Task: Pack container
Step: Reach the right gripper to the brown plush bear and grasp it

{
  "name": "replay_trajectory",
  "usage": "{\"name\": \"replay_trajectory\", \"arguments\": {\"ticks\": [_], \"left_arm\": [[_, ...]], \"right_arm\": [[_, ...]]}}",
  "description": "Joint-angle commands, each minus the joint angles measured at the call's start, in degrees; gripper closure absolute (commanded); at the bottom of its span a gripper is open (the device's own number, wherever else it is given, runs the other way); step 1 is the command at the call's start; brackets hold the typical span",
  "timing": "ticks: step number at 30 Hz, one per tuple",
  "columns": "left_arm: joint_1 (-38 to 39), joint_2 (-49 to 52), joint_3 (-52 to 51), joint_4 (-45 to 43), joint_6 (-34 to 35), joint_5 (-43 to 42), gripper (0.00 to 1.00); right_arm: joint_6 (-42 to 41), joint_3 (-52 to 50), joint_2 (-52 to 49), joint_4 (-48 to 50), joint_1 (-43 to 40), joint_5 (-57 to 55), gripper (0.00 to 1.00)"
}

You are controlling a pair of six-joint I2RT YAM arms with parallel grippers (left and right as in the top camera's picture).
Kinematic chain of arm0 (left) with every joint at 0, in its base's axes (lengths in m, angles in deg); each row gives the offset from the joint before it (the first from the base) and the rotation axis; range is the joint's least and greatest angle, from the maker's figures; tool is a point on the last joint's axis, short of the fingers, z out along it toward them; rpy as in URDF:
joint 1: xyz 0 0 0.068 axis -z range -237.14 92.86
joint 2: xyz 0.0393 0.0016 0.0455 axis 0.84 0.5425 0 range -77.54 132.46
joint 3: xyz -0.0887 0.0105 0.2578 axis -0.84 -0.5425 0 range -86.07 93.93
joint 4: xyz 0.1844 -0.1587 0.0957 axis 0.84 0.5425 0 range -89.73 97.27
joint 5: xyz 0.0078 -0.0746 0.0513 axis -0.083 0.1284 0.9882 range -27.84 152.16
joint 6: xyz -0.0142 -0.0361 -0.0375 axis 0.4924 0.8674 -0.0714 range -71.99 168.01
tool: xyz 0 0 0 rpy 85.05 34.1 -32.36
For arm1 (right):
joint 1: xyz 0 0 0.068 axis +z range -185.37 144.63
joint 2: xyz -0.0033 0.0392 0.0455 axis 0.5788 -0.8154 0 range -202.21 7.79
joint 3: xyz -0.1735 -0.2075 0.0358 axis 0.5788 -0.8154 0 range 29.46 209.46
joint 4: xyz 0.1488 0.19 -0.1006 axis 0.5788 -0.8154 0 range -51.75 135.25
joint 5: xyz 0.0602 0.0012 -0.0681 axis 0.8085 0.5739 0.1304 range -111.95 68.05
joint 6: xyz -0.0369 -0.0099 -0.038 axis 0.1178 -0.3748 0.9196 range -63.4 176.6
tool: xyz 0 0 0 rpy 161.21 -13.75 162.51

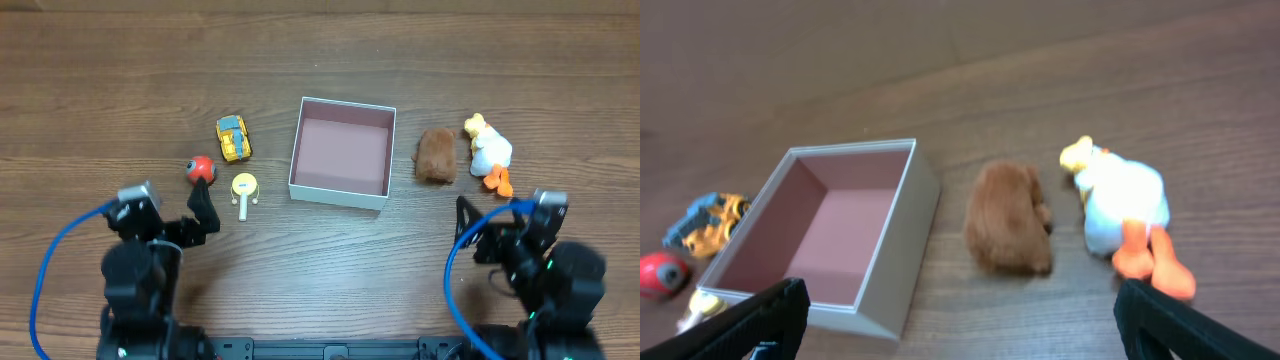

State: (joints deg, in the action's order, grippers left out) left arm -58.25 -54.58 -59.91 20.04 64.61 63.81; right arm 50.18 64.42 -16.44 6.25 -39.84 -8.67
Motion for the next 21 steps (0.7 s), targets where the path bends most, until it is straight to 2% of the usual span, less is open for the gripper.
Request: {"name": "replay_trajectory", "arguments": {"ticks": [1,6,10,13,16,21], "left_arm": [[0.48,15.65,12.41,5.14,0.00,-2.91,0.00],[0.48,31.91,26.36,13.11,-0.35,-3.43,0.00],[0.48,42.29,36.13,19.54,-0.33,-3.41,0.00],[0.46,46.60,39.12,21.11,-0.35,-3.13,0.00],[0.37,48.83,39.26,21.18,-0.33,-3.13,0.00],[0.37,51.98,39.26,23.15,-0.31,-3.15,0.00]], "right_arm": [[-0.90,13.53,-14.29,-5.11,-0.09,-0.52,0.00],[-0.76,31.06,-32.17,-15.85,-0.04,-0.59,0.00],[-0.59,45.72,-48.54,-28.00,0.42,-0.57,0.00],[-0.66,50.10,-56.24,-29.31,1.27,0.70,0.00],[-0.63,50.29,-62.58,-26.64,1.53,3.82,0.00],[-0.92,50.27,-71.41,-24.85,3.52,2.29,0.00]]}}
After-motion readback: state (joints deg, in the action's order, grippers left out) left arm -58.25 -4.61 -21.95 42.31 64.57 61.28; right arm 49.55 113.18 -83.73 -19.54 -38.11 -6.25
